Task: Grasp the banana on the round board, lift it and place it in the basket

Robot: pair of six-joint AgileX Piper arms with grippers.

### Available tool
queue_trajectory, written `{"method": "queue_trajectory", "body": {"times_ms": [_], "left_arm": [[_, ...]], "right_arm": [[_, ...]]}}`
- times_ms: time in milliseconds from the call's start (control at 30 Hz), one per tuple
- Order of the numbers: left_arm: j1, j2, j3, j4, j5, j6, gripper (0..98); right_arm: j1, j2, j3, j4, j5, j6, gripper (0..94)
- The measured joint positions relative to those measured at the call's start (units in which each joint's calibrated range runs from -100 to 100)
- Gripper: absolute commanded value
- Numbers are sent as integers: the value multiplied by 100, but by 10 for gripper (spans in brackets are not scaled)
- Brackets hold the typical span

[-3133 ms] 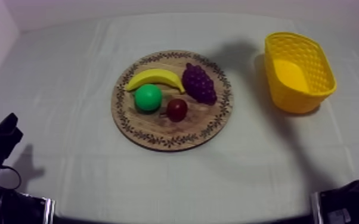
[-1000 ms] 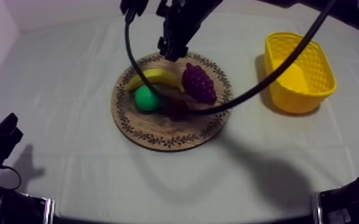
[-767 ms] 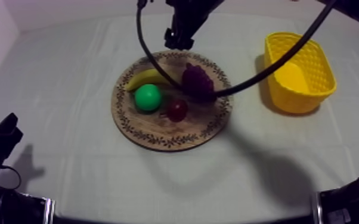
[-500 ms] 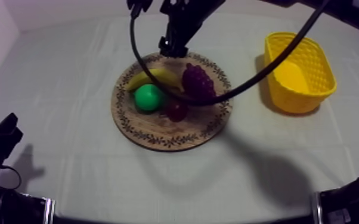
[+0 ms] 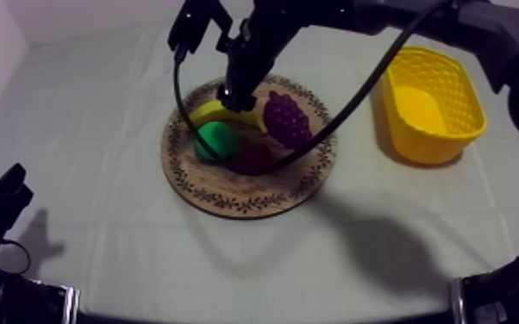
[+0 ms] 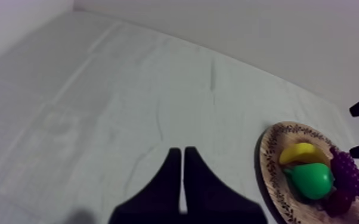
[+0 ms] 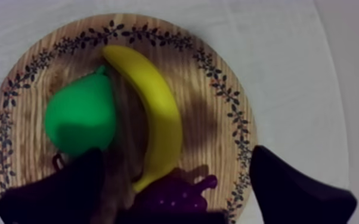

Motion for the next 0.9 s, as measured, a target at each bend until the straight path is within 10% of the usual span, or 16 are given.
{"method": "queue_trajectory", "body": {"times_ms": [900], "left_arm": [[0, 0, 0, 0, 0, 0, 1]], "right_arm": [[-2, 1060, -519, 58, -277, -58, 906]]}}
